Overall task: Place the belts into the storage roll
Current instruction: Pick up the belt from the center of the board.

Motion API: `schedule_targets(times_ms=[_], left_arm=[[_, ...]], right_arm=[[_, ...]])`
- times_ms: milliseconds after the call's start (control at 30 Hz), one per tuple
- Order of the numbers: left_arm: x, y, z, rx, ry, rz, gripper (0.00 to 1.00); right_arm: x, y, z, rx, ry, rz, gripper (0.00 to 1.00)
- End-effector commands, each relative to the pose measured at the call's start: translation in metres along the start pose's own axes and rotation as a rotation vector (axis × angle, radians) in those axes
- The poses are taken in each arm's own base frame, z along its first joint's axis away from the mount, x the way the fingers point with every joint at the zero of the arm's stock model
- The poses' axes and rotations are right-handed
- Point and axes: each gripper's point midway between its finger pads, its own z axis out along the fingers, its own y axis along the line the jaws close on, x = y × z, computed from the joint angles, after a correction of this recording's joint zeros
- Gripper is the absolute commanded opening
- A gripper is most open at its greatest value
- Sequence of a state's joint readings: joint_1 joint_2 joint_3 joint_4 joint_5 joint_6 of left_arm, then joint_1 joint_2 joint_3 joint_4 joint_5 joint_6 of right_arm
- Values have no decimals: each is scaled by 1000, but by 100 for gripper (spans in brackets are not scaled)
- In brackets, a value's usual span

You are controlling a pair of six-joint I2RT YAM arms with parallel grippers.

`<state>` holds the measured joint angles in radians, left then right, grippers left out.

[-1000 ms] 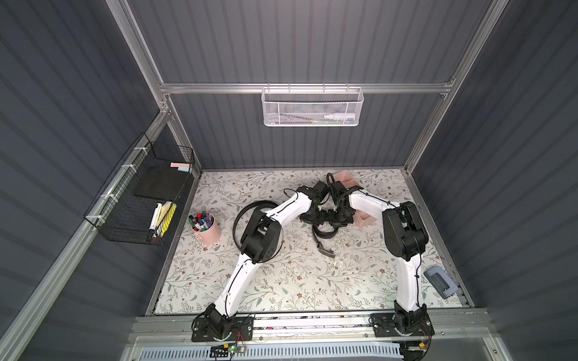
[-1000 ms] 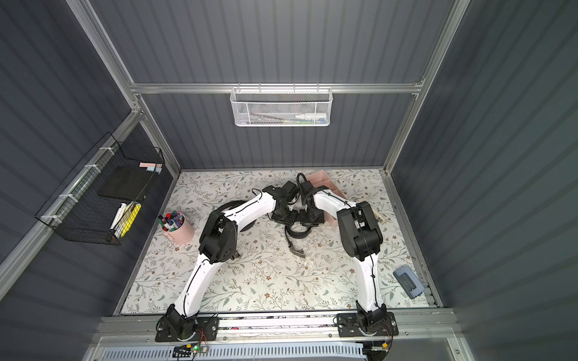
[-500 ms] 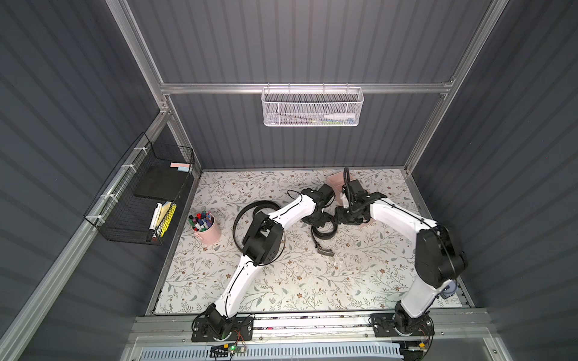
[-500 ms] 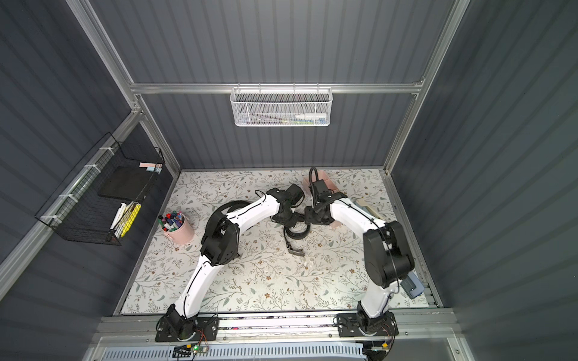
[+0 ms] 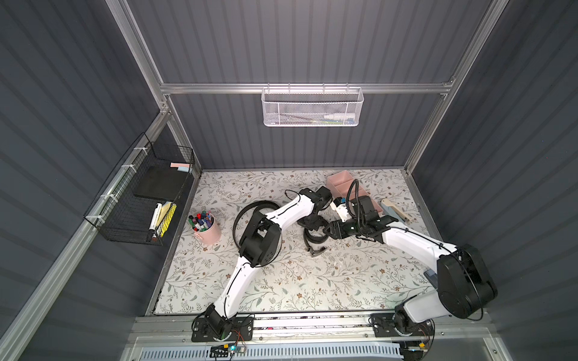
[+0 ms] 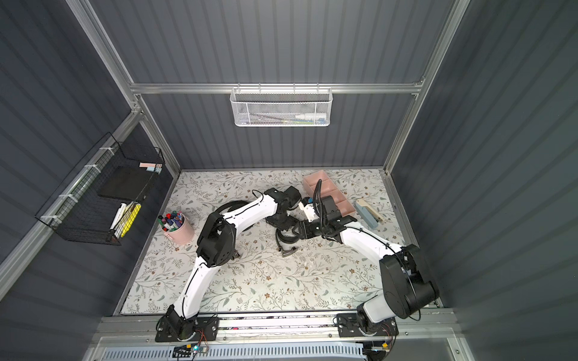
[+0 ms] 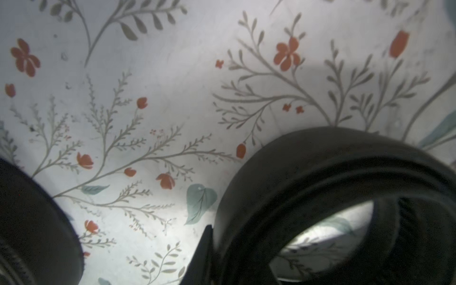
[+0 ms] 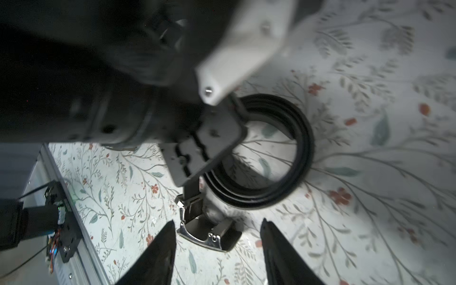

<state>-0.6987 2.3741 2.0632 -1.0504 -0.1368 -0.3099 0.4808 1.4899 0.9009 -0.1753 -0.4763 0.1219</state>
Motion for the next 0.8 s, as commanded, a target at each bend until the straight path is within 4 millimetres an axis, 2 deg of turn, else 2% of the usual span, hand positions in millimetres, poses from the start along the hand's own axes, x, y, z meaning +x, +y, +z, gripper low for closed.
schedule_targets(times_ms=[0, 100, 233, 333, 400, 467, 600, 700, 767], left_arm=[[10, 11, -21, -40, 37, 26, 3], [12, 9, -18, -29, 47, 16, 3], [18, 6, -18, -9, 57, -13, 3], [19, 6, -19, -3, 60, -21, 3], [19, 6, -23, 5, 59, -31, 3], [15, 11, -31, -18, 30, -14, 3], [7, 24, -51, -71, -25, 39, 2], [1, 33, -67, -107, -80, 58, 2], [-5, 39, -78, -135, -130, 64, 2]], right_arm=[[3, 33, 16, -84, 6, -252, 59], [3, 37, 26, -59, -9, -265, 61], [8, 33, 42, -30, -2, -201, 66], [4, 32, 49, -25, -1, -180, 67], [-1, 29, 48, -12, -21, -144, 67], [-9, 25, 37, 7, -58, -82, 66], [-14, -7, 12, 77, -88, 199, 66], [-8, -34, -6, 97, -48, 510, 65], [-7, -38, -15, 23, 1, 758, 63]])
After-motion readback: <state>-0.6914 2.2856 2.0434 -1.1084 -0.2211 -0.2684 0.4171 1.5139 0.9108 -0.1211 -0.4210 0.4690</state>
